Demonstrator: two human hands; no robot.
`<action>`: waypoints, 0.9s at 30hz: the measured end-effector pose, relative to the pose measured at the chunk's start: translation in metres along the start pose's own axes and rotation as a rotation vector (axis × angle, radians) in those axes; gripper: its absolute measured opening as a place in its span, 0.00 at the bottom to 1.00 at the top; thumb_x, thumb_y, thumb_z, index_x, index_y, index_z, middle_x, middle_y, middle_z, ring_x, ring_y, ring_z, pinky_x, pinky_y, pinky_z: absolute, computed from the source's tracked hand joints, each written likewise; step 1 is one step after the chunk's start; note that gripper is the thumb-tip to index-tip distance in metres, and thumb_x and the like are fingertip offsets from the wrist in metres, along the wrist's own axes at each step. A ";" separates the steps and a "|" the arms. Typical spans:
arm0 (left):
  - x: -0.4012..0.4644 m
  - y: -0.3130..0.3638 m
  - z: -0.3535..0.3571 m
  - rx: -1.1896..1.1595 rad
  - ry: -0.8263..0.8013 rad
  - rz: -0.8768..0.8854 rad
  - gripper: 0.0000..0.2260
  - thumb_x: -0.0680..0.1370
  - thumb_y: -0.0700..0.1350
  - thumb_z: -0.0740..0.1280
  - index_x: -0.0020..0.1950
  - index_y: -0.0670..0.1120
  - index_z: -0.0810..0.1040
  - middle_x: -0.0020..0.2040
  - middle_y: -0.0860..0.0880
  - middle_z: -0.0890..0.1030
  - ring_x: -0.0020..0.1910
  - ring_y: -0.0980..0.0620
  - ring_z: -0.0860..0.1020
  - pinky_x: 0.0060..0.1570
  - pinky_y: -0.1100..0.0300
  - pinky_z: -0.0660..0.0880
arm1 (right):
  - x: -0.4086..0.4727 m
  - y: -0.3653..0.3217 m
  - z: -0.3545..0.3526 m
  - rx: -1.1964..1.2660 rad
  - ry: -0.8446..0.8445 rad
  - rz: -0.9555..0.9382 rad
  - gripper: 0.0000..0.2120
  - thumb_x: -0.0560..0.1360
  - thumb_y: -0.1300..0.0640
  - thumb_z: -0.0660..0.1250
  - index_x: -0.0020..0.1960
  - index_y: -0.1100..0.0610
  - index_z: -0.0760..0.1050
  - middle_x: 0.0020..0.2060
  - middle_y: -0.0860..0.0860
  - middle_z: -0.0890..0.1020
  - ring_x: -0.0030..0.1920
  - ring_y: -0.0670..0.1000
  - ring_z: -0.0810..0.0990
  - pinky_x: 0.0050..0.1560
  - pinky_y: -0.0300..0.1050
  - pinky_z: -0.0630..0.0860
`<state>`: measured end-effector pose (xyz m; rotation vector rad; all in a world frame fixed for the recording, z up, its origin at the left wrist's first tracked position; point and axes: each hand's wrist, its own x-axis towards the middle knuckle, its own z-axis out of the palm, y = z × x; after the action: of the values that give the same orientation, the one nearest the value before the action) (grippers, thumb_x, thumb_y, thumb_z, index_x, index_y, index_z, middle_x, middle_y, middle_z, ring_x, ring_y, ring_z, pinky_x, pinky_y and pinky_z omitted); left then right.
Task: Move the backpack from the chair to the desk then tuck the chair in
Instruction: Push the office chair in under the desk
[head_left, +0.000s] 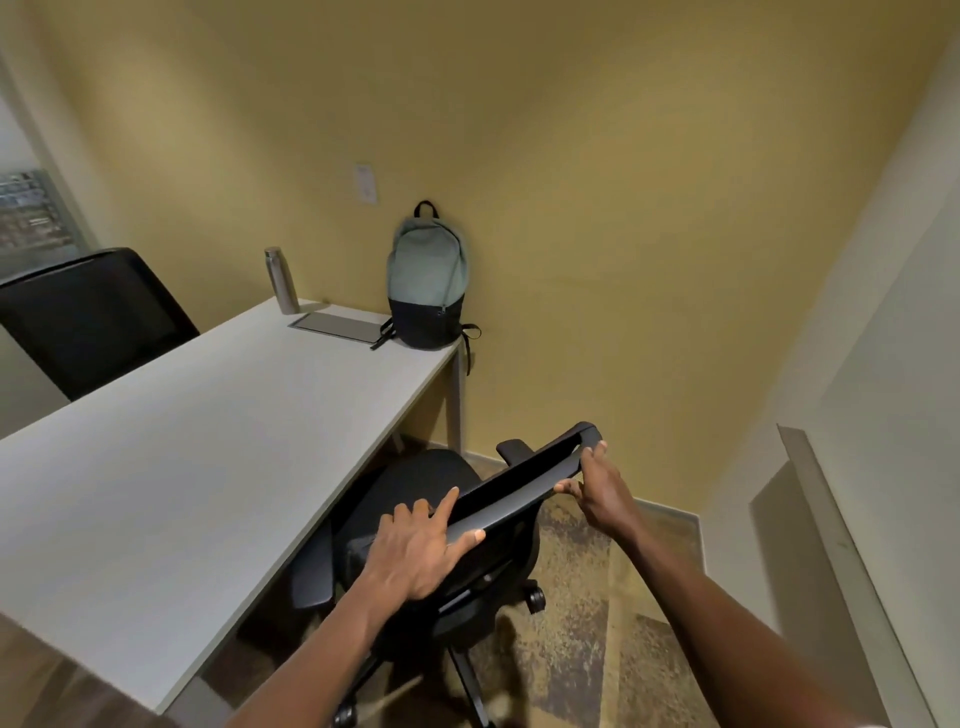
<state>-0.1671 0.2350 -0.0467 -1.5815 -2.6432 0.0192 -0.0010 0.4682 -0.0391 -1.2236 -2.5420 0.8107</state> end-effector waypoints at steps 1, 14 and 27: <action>0.005 -0.002 0.001 -0.011 -0.013 -0.018 0.41 0.71 0.74 0.32 0.79 0.55 0.45 0.62 0.41 0.75 0.54 0.41 0.75 0.53 0.46 0.73 | 0.007 -0.001 0.001 -0.013 0.001 -0.015 0.19 0.81 0.60 0.65 0.65 0.69 0.64 0.74 0.65 0.65 0.55 0.52 0.78 0.53 0.48 0.72; 0.055 -0.021 0.006 -0.072 -0.054 -0.166 0.43 0.70 0.75 0.31 0.80 0.54 0.45 0.65 0.41 0.75 0.55 0.41 0.74 0.55 0.46 0.70 | 0.089 -0.017 0.013 -0.047 -0.017 -0.189 0.08 0.81 0.61 0.65 0.53 0.63 0.67 0.78 0.67 0.53 0.67 0.63 0.73 0.52 0.47 0.70; 0.111 -0.015 0.013 -0.016 -0.011 -0.331 0.43 0.71 0.73 0.30 0.80 0.52 0.47 0.64 0.41 0.75 0.55 0.41 0.74 0.53 0.47 0.70 | 0.192 -0.038 0.006 -0.098 -0.158 -0.292 0.21 0.81 0.56 0.66 0.66 0.68 0.65 0.79 0.67 0.48 0.79 0.64 0.50 0.69 0.52 0.65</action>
<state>-0.2328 0.3258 -0.0543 -1.1314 -2.8827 -0.0083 -0.1501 0.5947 -0.0331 -0.8109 -2.8266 0.7481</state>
